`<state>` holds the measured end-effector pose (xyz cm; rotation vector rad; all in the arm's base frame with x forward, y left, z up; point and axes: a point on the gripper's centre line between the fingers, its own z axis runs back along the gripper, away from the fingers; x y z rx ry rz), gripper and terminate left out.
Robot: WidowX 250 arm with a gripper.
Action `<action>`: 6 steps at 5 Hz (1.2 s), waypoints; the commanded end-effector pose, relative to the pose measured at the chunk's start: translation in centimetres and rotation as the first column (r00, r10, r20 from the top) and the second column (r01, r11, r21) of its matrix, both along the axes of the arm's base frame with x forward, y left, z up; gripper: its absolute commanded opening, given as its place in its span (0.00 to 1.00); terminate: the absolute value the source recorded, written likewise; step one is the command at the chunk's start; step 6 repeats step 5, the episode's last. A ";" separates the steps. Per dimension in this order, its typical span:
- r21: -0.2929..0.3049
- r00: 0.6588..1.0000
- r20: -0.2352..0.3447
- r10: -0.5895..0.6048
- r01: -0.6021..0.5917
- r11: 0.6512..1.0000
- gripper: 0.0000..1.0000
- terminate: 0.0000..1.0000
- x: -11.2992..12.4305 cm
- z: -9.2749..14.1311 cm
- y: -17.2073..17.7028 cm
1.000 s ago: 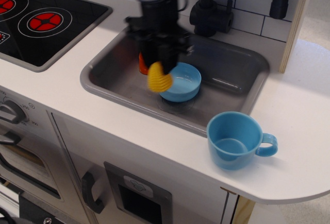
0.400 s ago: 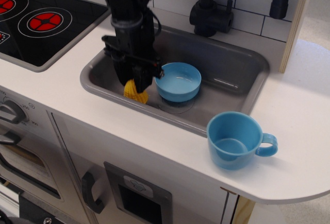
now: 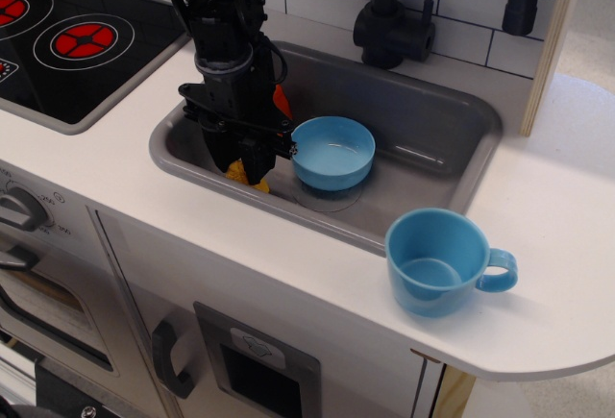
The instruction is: Take corn out of bowl sink
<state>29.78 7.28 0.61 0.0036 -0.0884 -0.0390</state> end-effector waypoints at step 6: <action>-0.079 0.983 0.026 0.182 -0.179 0.981 1.00 1.00 1.7 5.3 -2.4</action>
